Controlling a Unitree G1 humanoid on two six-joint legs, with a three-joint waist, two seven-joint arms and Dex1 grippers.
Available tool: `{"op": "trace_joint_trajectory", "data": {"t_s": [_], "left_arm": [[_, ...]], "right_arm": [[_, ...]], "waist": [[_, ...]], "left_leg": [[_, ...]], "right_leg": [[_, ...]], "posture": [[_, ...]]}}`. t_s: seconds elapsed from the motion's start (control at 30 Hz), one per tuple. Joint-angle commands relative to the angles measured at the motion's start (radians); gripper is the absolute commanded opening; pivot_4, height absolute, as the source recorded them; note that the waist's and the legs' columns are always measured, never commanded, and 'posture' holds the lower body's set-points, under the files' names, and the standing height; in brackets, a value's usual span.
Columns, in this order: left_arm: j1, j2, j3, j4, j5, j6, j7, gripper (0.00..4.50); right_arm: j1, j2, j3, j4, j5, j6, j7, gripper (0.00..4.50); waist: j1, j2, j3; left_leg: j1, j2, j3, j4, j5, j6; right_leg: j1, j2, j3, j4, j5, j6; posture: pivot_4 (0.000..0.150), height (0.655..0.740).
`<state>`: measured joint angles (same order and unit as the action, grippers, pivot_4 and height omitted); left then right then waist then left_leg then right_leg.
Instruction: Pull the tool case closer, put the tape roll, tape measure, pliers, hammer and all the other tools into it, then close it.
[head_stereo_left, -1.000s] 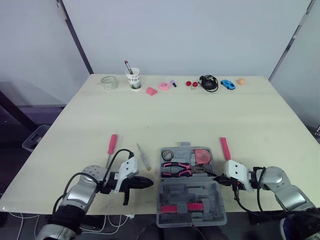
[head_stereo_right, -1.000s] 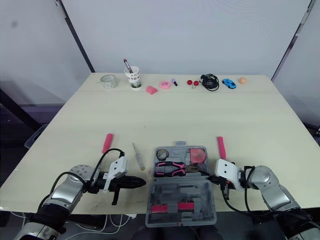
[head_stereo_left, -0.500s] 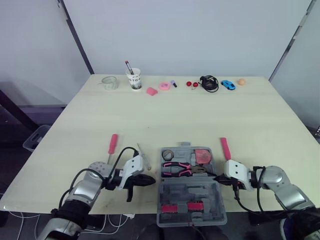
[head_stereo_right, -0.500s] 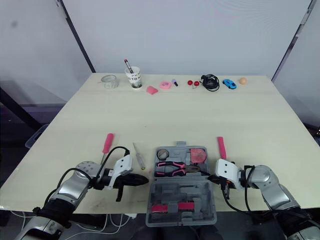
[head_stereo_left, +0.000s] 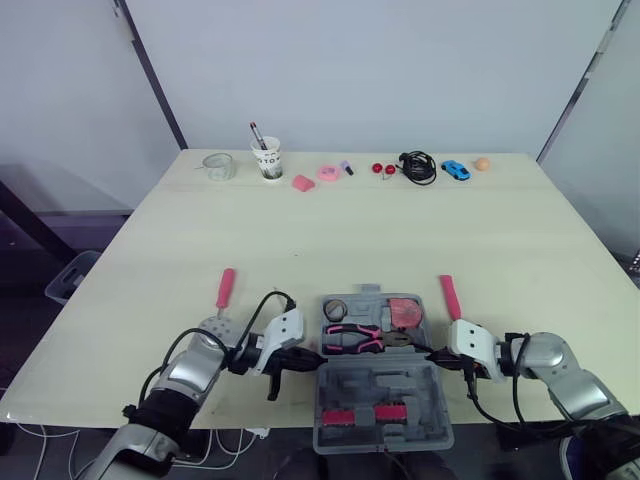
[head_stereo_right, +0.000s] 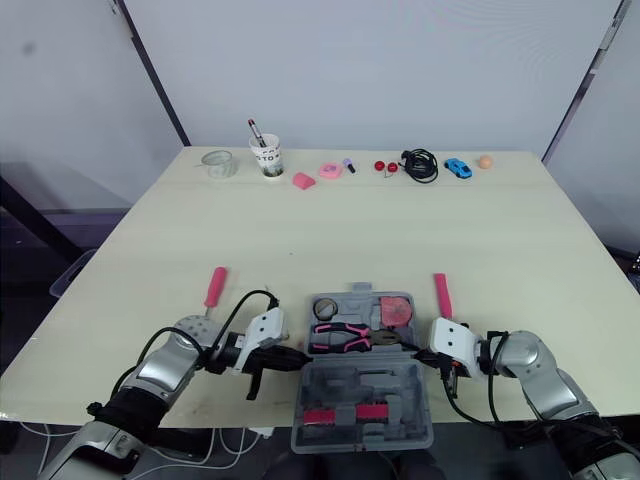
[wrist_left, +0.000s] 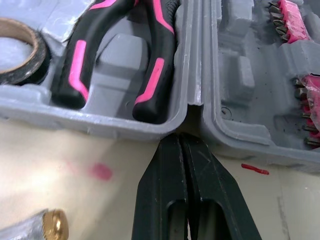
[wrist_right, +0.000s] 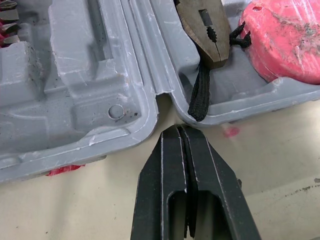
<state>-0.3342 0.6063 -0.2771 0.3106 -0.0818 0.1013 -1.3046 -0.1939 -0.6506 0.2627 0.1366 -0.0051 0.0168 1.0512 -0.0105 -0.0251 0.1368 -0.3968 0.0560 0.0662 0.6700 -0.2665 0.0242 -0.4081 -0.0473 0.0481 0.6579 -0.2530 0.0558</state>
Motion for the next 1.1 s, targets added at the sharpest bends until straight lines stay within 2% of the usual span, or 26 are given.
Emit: {"op": "trace_joint_trajectory", "data": {"t_s": [0.03, 0.5, 1.1], "left_arm": [[0.001, -0.021, -0.031, 0.014, 0.018, 0.0, 0.005, 0.08], [-0.009, -0.054, -0.012, 0.016, 0.015, 0.016, 0.043, 0.08], [-0.089, -0.082, 0.041, 0.105, 0.026, 0.039, 0.122, 0.08]], "right_arm": [[-0.012, 0.011, 0.004, 0.002, 0.001, -0.008, -0.001, 0.0], [-0.017, 0.032, 0.004, -0.017, 0.009, 0.0, 0.007, 0.0], [-0.073, 0.095, -0.047, 0.037, 0.003, 0.02, -0.081, 0.0]], "waist": [[0.0, 0.0, 0.0], [0.001, 0.0, -0.001], [-0.001, 0.0, -0.001]], "left_leg": [[0.0, 0.0, 0.0, 0.0, 0.0, 0.0], [0.001, 0.0, -0.001, 0.001, 0.0, 0.0], [0.002, 0.0, -0.002, 0.002, 0.0, 0.0]], "right_leg": [[0.0, 0.0, 0.0, 0.0, 0.0, 0.0], [0.001, 0.0, 0.0, 0.0, 0.0, 0.0], [0.002, 0.0, 0.0, 0.002, 0.0, 0.0]], "posture": [[0.15, 0.74], [0.15, 0.74], [0.15, 0.74]]}}
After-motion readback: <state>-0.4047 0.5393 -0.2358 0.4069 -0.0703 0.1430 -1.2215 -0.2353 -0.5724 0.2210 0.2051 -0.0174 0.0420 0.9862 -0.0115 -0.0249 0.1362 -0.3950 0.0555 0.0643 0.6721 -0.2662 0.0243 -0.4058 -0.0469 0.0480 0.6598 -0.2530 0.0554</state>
